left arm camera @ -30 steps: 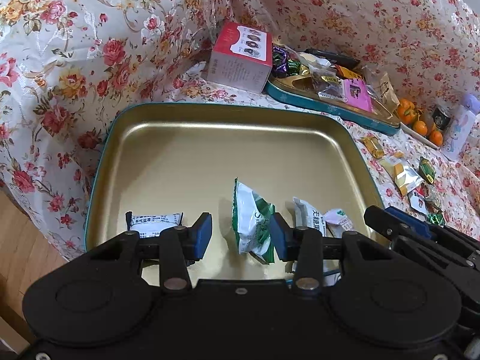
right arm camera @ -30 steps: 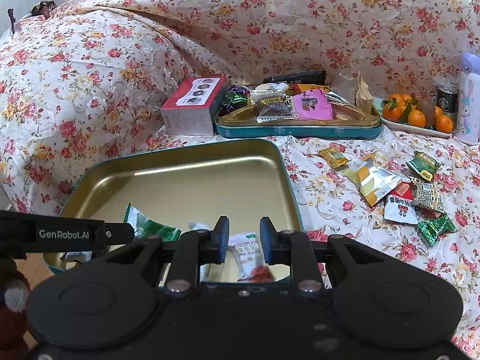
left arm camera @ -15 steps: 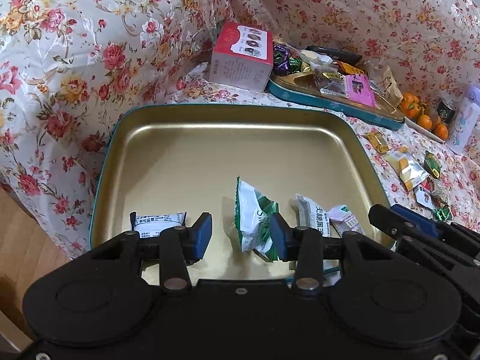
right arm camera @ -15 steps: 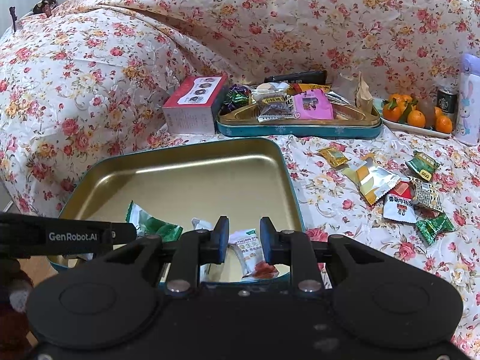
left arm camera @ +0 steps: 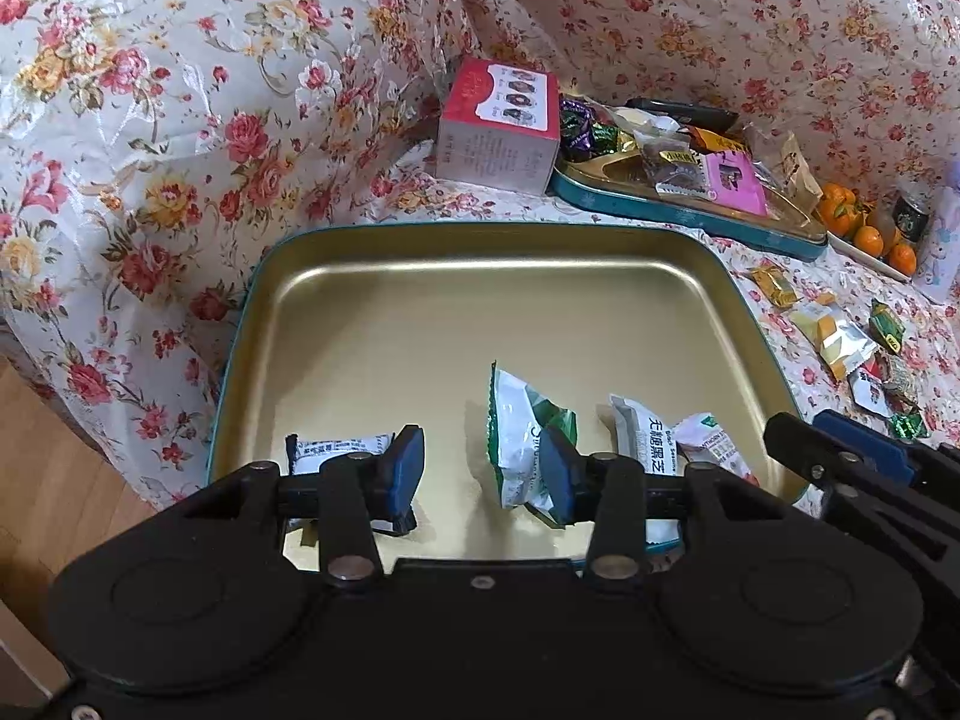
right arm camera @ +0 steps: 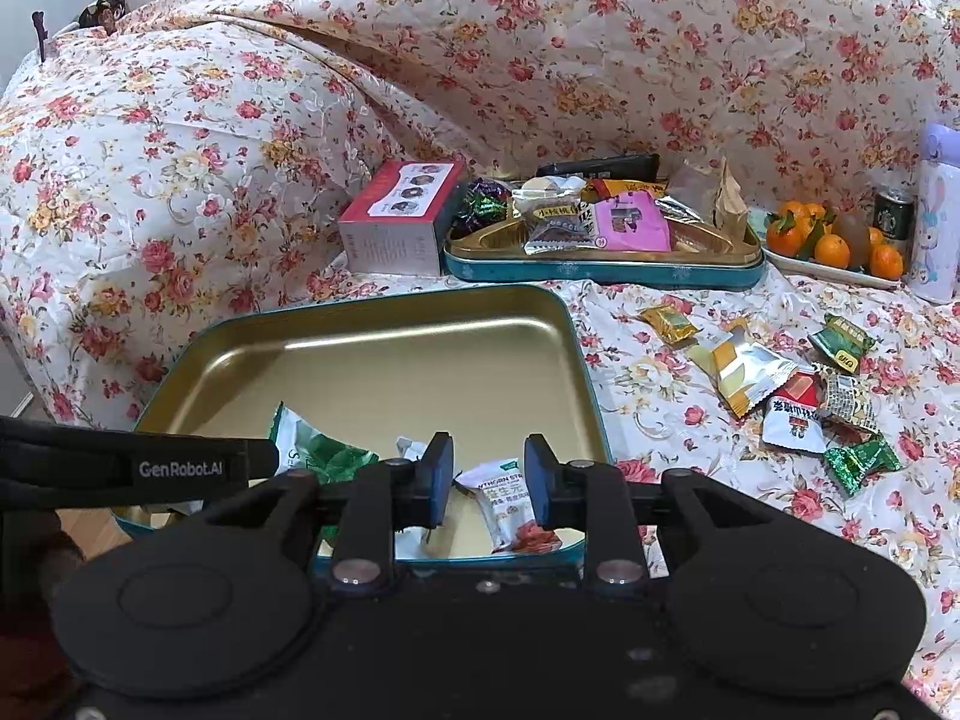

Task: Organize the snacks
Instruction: 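Move the right tool to the green candy while the left tool reaches the yellow-silver packet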

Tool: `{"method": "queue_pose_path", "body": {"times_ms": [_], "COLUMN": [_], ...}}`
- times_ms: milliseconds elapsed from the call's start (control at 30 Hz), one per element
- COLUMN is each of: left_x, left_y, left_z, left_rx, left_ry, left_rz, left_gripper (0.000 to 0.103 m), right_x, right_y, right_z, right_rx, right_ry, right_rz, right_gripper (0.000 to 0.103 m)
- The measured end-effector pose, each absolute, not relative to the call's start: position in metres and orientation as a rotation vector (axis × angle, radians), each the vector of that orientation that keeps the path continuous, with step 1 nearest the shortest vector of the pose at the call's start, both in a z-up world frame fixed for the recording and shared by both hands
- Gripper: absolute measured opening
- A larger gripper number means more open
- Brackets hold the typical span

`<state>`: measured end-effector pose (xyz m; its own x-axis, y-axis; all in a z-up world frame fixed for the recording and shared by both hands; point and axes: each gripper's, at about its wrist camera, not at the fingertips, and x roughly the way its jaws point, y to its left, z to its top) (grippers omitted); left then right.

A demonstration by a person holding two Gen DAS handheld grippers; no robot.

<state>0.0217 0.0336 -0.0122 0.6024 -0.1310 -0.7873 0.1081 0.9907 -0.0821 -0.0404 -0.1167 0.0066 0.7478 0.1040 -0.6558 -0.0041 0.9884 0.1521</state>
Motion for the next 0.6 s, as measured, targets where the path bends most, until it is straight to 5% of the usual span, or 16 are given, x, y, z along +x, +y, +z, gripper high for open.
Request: {"method": "queue_pose_path", "body": {"times_ms": [600], "left_x": [0.008], "left_y": [0.012], "left_z": [-0.009], "left_rx": [0.083], "left_ry": [0.833], "left_rz": [-0.15], "left_gripper": [0.051], "right_x": [-0.064], "right_y": [-0.199], "right_z": [-0.004], "right_rx": [0.213], "right_ry": [0.714], "right_rz": [-0.123], "right_gripper": [0.036]}}
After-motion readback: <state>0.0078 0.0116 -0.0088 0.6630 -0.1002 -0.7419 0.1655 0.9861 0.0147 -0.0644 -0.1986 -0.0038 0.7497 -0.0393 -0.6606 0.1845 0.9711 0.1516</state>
